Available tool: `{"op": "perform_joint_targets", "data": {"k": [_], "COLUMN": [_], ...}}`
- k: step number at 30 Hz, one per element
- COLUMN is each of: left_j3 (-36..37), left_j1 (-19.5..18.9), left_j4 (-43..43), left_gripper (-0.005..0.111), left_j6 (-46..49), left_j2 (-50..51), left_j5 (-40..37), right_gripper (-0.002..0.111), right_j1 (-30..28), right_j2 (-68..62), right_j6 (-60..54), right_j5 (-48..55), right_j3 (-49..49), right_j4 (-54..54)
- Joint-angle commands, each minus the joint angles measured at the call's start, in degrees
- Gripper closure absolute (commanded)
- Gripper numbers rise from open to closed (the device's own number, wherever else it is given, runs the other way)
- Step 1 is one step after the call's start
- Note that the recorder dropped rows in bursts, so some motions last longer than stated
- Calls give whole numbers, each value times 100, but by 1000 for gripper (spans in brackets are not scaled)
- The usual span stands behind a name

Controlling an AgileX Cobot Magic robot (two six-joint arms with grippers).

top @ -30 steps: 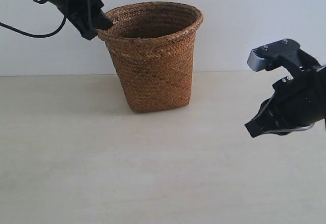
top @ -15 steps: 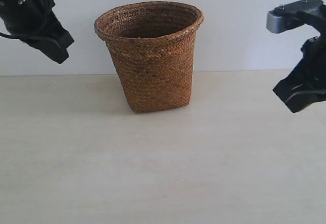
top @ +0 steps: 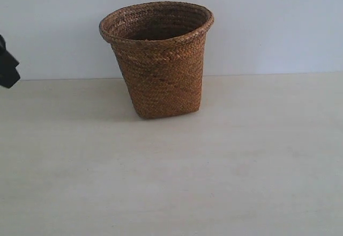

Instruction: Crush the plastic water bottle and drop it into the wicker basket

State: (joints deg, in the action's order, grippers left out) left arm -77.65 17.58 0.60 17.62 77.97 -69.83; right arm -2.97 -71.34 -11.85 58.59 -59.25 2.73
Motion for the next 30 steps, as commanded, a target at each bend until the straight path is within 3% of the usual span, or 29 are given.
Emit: {"op": "perform_joint_targets", "data": {"k": [1,10,22,27,30], "left_j3": [693,2323,4111,5069,5427], "left_j1": [17,17,17,17,17], "left_j4": [34,34,108,166,178], "left_gripper": [102,102,102,102,102], "left_j6": [-287,-435,-523,-1253,-1449], "left_j2": [-645,-2205,-4319,-5257,-5415], "left_j5": [558,2807,4237,5776,5755], "right_gripper": [108,108,108,108,108], "right_j1": [-45,-45,-45,-45,-45], "right_j2": [761,2237,4136,5085,5458], "right_j6": [-119,-109,-684,-761,-688], "right_j5": [-1369,-3294,-4110,-4644,-4680], "right_j3": [761,2138,3211,3584,3584], "right_j4": [72,260,1024,1255,1611]}}
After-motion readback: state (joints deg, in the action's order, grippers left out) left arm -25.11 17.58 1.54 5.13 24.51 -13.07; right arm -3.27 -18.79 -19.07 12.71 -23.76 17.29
